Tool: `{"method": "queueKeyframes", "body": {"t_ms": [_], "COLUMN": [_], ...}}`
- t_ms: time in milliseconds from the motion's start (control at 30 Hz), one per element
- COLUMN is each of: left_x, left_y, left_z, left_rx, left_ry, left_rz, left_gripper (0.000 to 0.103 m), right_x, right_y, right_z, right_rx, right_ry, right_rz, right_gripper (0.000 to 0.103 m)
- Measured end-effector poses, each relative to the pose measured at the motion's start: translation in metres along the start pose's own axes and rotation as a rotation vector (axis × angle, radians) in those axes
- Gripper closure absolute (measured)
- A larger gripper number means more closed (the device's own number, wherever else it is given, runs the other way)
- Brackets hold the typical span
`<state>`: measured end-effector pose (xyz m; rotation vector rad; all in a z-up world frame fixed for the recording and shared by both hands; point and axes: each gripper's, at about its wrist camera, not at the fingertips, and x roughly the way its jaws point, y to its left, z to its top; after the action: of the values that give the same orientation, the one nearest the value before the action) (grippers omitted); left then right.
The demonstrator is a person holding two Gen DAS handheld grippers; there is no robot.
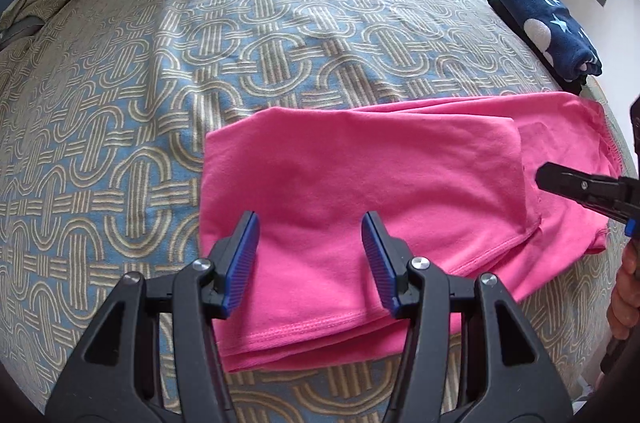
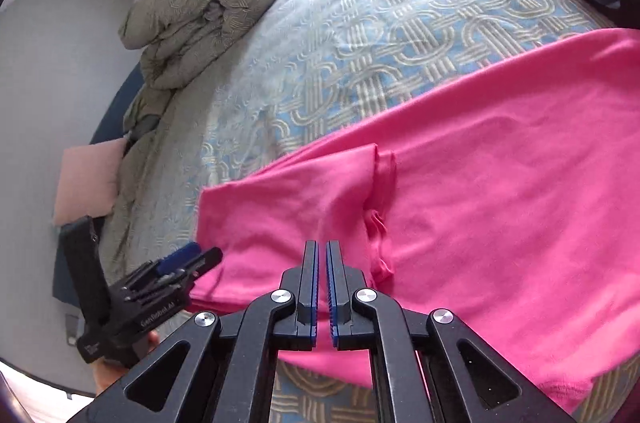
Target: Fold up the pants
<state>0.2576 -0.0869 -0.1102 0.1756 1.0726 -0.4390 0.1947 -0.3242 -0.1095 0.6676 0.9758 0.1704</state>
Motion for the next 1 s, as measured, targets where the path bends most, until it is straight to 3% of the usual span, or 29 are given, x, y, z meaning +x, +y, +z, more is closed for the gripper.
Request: {"method": "queueKeyframes", "body": {"t_ms": [67,133,167,267,333,433,467,567,733,1000], "left_x": [0.006,0.015,0.016,0.013,0.012,0.009,0.008,0.004,0.001,0.004], "left_y": [-0.004,-0.005,-0.004,0.002,0.004,0.004,0.003,-0.005,-0.041,-0.117], "left_z": [0.002,0.0,-0.002,-0.005,-0.006,-0.008,-0.009,-0.011,-0.005,0.001], "left_rx": [0.01,0.009,0.002,-0.012,-0.016,-0.019,-0.019,-0.007,0.05,0.22], "left_ry": [0.015,0.04,0.038,0.023,0.025,0.025,0.024,0.021,0.02,0.004], "left_rz": [0.003,0.018,0.017,0.012,0.02,0.033,0.036,0.028,-0.021,-0.1], "left_gripper": [0.048,0.048,0.048,0.045,0.045,0.045,0.045,0.045,0.045,0.045], "right_x": [0.018,0.044,0.052,0.05,0.04,0.022,0.016,0.001,-0.022,-0.027], "right_y": [-0.002,-0.009,-0.017,-0.029,-0.015,0.002,-0.001,-0.03,-0.043,-0.036], "right_z": [0.011,0.02,0.024,0.029,0.024,0.015,0.011,0.0,-0.021,-0.031], "right_rx": [0.009,0.056,0.085,0.164,0.089,-0.031,-0.036,0.066,0.026,0.001], "right_ry": [0.058,0.108,0.106,0.046,-0.02,-0.116,-0.118,-0.046,-0.044,-0.046], "right_rz": [0.06,0.001,-0.04,-0.013,-0.1,-0.33,-0.332,-0.208,-0.231,-0.114], "right_gripper": [0.099,0.103,0.103,0.103,0.103,0.098,0.098,0.098,0.098,0.094]}}
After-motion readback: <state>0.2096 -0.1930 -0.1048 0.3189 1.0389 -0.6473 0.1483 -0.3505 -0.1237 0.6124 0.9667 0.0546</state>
